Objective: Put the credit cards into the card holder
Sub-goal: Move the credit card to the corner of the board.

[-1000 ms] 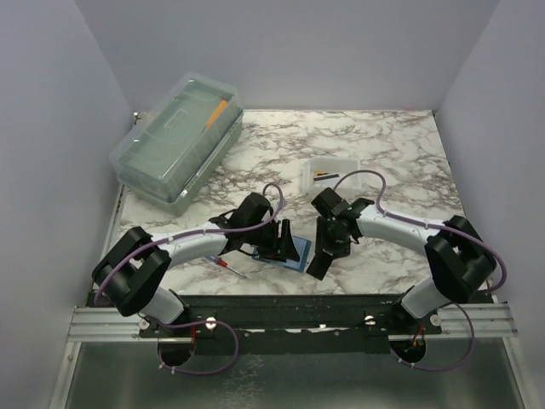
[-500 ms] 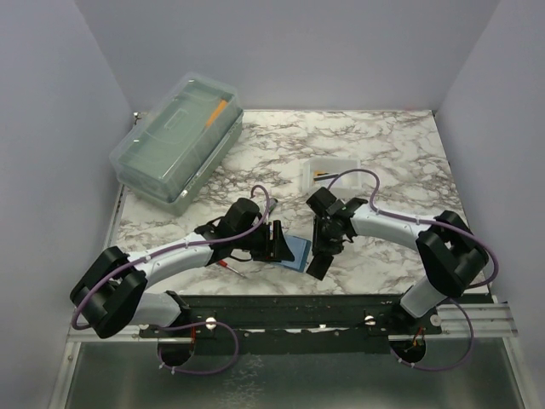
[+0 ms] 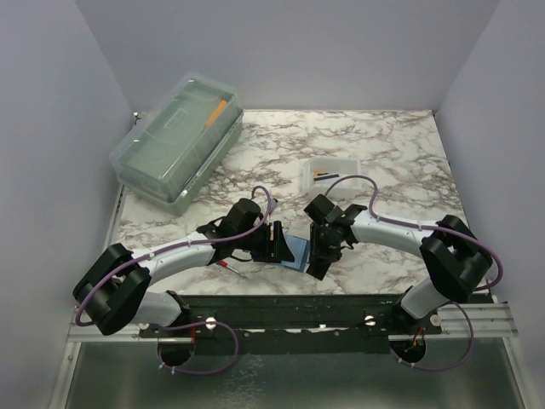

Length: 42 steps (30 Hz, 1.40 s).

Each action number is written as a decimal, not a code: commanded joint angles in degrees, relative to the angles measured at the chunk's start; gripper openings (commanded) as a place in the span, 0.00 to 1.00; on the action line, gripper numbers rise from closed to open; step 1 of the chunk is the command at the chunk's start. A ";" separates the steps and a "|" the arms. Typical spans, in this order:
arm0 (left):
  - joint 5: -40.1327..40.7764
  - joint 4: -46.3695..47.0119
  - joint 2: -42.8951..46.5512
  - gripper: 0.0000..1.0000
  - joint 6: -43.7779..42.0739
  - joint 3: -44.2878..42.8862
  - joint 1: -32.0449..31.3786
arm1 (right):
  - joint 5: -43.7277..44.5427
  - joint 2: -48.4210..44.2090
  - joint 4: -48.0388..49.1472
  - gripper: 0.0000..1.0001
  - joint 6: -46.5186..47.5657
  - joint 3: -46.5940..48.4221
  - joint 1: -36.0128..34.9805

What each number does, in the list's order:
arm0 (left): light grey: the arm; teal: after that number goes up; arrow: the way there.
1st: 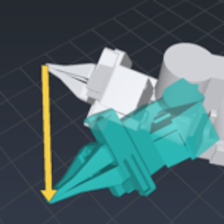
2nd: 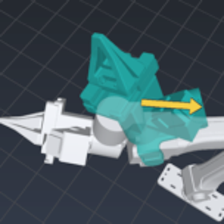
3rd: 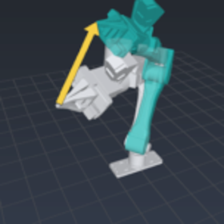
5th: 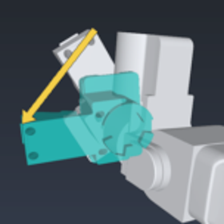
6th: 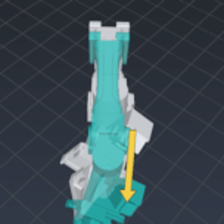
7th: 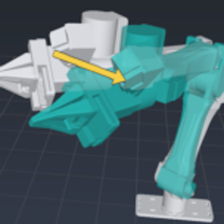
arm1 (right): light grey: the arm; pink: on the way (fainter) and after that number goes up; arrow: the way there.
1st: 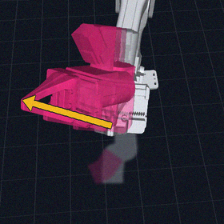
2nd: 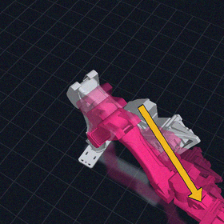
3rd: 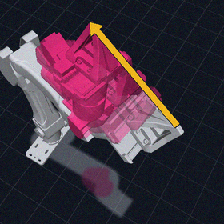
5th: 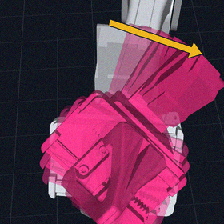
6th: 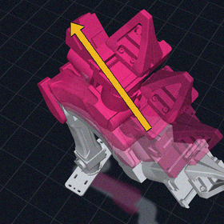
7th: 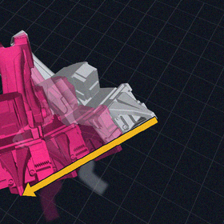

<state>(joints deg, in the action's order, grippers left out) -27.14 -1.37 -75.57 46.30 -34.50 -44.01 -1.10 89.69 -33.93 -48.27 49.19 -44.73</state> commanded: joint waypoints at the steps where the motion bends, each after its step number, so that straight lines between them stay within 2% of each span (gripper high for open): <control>1: -0.26 1.10 -0.42 0.59 0.43 -1.08 -0.05 | 6.96 1.07 -6.23 0.48 -0.36 1.80 -0.71; 8: -0.81 1.10 -0.54 0.59 0.37 -1.35 -0.08 | 18.17 8.43 -14.73 0.61 -1.11 14.89 0.70; 13: -0.75 1.10 0.12 0.59 0.02 -0.88 -0.03 | 20.00 14.17 -15.85 0.61 -0.23 17.62 0.79; 17: -0.25 1.10 0.93 0.59 -0.37 -0.57 -0.02 | 17.16 14.07 -13.17 0.57 0.49 14.74 0.79; 21: -0.40 0.75 0.56 0.59 -0.99 -1.13 -0.05 | 11.91 11.56 -9.28 0.41 0.54 9.05 0.70; 23: -0.53 0.75 0.16 0.59 -1.05 -1.33 -0.07 | 10.56 10.26 -8.54 0.37 -0.15 6.48 0.43; 29: -0.98 1.10 -1.36 0.59 -0.74 -1.74 -0.03 | 8.77 5.79 -6.24 0.39 -1.22 2.59 0.08; 35: -1.45 1.10 -1.94 0.59 -0.45 -2.21 -0.05 | 11.12 4.70 -5.62 0.51 -0.43 5.51 0.68; 39: -3.09 2.76 -3.45 0.59 0.15 -2.61 -0.03 | 13.51 5.69 -7.61 0.51 0.51 9.05 2.08; 42: -3.25 3.47 -2.98 0.59 0.36 -2.03 -0.02 | 15.47 6.45 -9.01 0.47 0.53 9.99 2.46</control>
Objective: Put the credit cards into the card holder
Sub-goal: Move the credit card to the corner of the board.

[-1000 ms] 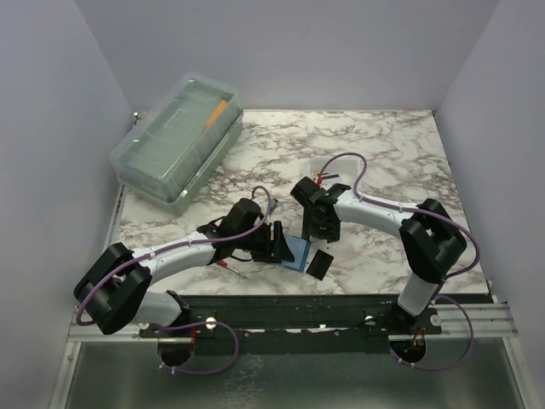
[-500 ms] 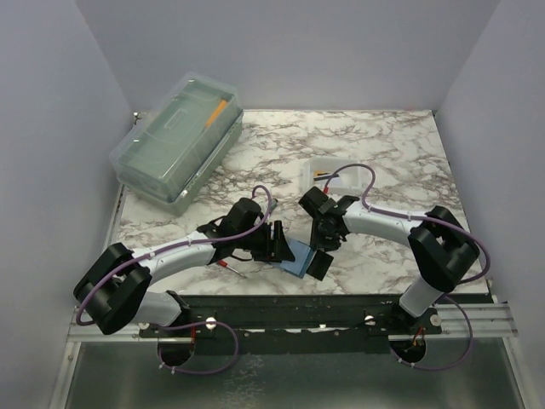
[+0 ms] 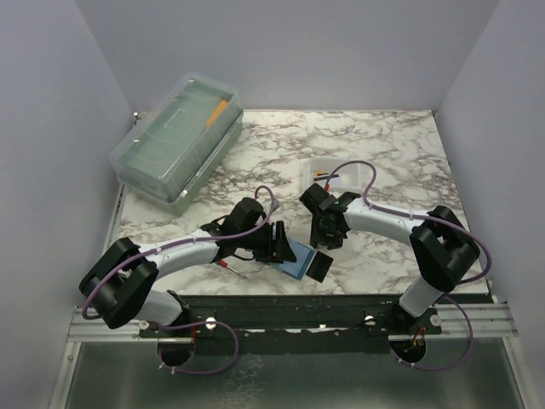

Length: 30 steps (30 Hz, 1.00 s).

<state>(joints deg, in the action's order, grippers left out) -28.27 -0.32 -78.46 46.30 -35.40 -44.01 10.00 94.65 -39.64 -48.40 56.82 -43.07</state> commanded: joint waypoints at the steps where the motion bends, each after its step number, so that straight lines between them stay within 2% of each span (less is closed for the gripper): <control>1: -1.99 2.43 0.03 0.59 0.24 -1.01 -0.05 | 4.75 1.64 -3.57 0.45 0.79 2.53 0.87; 9: -2.23 2.56 -0.13 0.59 -0.29 -0.90 -0.02 | 1.00 4.18 -1.71 0.40 1.90 0.85 1.06; 14: -2.05 2.51 -0.39 0.59 -0.67 -1.20 -0.02 | -4.22 1.49 0.52 0.37 1.57 -4.30 0.55; 20: -2.29 2.51 -1.79 0.59 -0.77 -1.96 -0.05 | -6.28 -0.64 -0.26 0.32 0.50 -6.87 -1.58; 30: -2.33 2.51 -2.52 0.59 -0.63 -2.50 -0.03 | -9.26 -3.37 1.07 0.31 -0.36 -9.35 -2.75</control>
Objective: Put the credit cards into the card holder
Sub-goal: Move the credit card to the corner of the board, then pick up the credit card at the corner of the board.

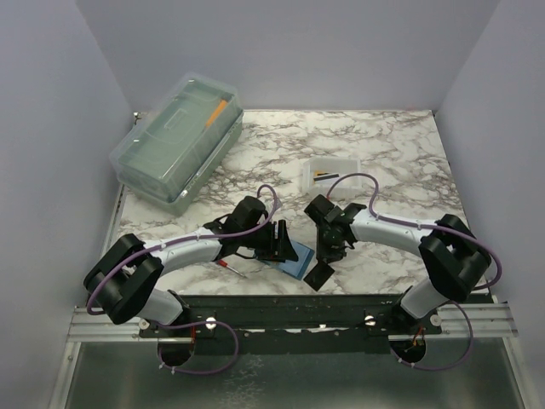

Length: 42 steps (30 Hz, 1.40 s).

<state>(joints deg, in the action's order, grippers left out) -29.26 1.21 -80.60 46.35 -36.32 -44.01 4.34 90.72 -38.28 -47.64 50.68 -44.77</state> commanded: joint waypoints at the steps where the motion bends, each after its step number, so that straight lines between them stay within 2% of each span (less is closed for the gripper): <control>1: -1.33 0.98 -0.43 0.59 -0.67 -1.61 -0.05 | -3.75 0.52 -0.27 0.31 -1.26 -3.48 -1.22; 13: -2.14 1.23 -0.84 0.59 -0.82 -1.59 -0.02 | -3.08 -1.62 -1.76 0.31 -2.81 -3.21 -3.04; 18: -4.35 2.41 -2.94 0.59 -1.20 -3.35 -1.08 | 2.84 -8.00 -6.08 0.48 -6.11 -0.04 -2.69; 22: -6.65 3.74 -7.03 0.58 -1.63 -6.33 -4.07 | -0.96 -14.20 -7.03 0.52 -8.97 -3.76 -2.08; 24: -7.56 5.23 -9.84 0.53 -1.49 -7.18 -5.17 | -6.56 -18.14 -4.63 0.51 -11.08 -8.54 -2.12; 29: -8.46 8.95 -16.42 0.30 0.30 -9.11 -7.24 | -16.54 -27.99 3.14 0.46 -17.36 -18.63 -2.14; 33: -8.36 9.41 -19.77 0.16 0.73 -9.82 -8.24 | -19.50 -33.07 8.37 0.44 -21.04 -22.76 -2.16; 38: -7.51 9.03 -21.13 0.11 0.29 -8.99 -8.73 | -21.75 -31.64 17.30 0.46 -25.15 -26.48 -3.53; 42: -5.47 7.98 -21.67 0.10 -0.73 -8.13 -9.30 | -16.35 -30.89 19.31 0.48 -32.07 -28.77 -7.19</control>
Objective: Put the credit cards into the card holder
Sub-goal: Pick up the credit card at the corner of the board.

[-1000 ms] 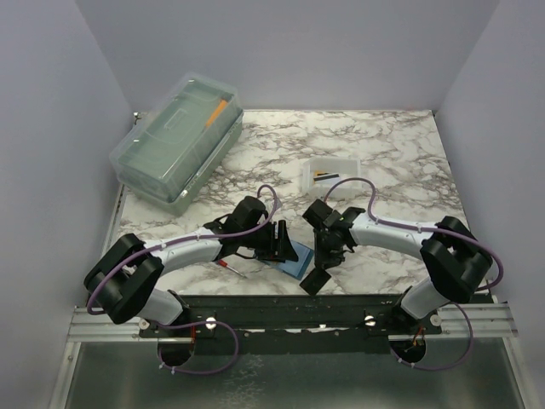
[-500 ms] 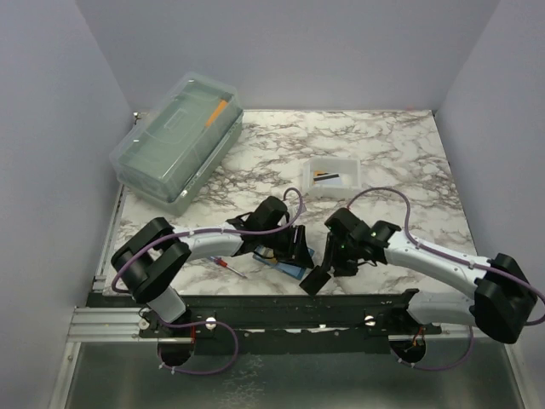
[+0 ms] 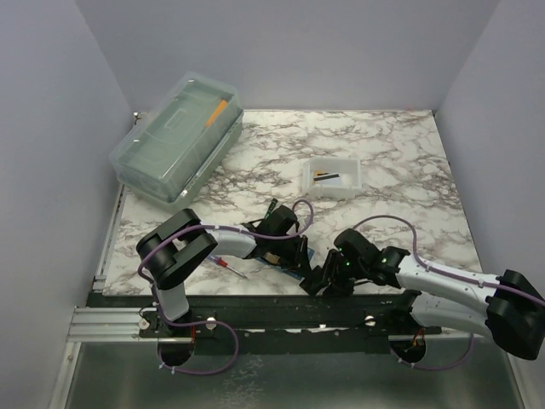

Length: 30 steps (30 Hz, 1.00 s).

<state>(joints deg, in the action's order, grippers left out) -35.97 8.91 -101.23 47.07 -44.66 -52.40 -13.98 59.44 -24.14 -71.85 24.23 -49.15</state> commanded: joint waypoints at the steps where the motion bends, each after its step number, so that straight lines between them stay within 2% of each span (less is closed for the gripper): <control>1: 1.63 -0.01 -1.33 0.10 -1.65 0.39 -0.96 | 3.23 -0.32 4.93 0.49 -9.53 -3.00 -3.36; 7: 3.99 -1.67 -2.31 0.07 -1.59 1.39 -1.21 | 9.15 -2.41 3.21 0.51 -16.24 -4.89 -6.28; 17: 5.56 -3.80 -3.18 0.02 -0.76 1.75 -1.26 | 17.52 7.02 6.32 0.54 -27.30 -3.67 -15.58; 25: 5.13 -3.72 -3.17 0.01 -0.84 2.25 -1.21 | 22.51 9.10 11.46 0.50 -28.48 -4.17 -16.28; 30: 5.03 -3.80 -2.92 0.01 -0.93 2.54 -1.21 | 24.70 9.65 10.51 0.46 -31.21 -4.18 -17.28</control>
<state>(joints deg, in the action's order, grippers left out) -34.68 8.71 -102.56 47.59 -44.18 -53.28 3.84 68.01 -13.28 -100.38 20.58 -65.60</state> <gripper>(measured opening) 0.030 0.480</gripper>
